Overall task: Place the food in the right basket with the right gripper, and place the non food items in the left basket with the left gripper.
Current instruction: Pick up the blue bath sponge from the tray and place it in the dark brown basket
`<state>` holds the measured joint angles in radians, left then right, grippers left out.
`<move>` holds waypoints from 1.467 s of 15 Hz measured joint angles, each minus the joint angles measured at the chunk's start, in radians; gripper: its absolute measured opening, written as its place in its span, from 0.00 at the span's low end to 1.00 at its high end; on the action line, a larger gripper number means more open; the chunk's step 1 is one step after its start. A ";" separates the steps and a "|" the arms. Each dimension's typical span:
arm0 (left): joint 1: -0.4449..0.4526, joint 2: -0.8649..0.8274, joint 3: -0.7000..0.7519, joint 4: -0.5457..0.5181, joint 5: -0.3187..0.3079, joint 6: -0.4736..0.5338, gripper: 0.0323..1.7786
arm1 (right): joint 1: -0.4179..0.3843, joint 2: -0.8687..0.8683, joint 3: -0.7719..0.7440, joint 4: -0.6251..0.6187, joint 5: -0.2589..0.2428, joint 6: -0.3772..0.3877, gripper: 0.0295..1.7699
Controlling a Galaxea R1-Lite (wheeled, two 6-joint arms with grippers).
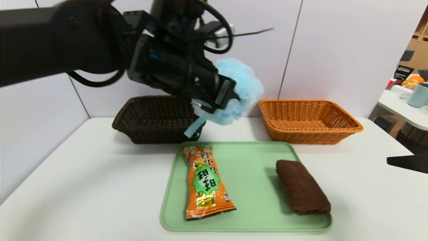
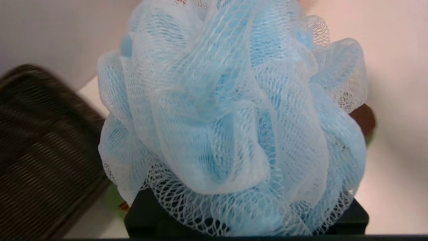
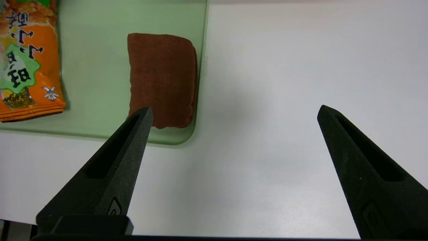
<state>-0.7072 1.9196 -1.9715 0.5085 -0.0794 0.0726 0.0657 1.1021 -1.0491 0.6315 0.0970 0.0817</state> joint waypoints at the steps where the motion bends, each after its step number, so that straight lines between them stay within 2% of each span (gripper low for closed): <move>1: 0.055 -0.025 0.000 0.002 0.011 0.001 0.41 | 0.000 0.000 0.000 0.000 0.000 0.001 0.96; 4: 0.227 -0.080 -0.001 0.004 0.015 0.006 0.40 | 0.000 0.002 0.004 0.001 -0.003 0.002 0.96; 6: 0.350 -0.097 0.001 0.024 -0.006 0.008 0.40 | 0.000 0.003 0.003 0.005 -0.005 0.002 0.96; 8: 0.435 -0.084 0.003 0.041 -0.047 0.003 0.40 | 0.001 0.003 0.000 0.024 -0.005 0.002 0.96; 10: 0.493 -0.043 0.003 0.040 -0.059 0.001 0.40 | 0.001 0.001 -0.001 0.029 -0.007 0.002 0.96; 13: 0.535 0.036 0.000 0.025 -0.059 -0.002 0.40 | 0.001 -0.004 -0.003 0.041 -0.007 0.002 0.96; 15: 0.544 0.083 -0.002 -0.016 -0.055 -0.003 0.40 | 0.001 -0.007 -0.003 0.041 -0.006 0.002 0.96; 20: 0.555 0.145 -0.003 -0.027 -0.053 -0.016 0.40 | 0.001 -0.009 -0.018 0.042 -0.005 0.002 0.96; 22: 0.561 0.157 -0.003 -0.027 -0.052 -0.016 0.53 | 0.001 -0.009 -0.021 0.042 -0.005 0.002 0.96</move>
<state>-0.1457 2.0764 -1.9743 0.4819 -0.1313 0.0562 0.0672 1.0930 -1.0702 0.6738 0.0923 0.0840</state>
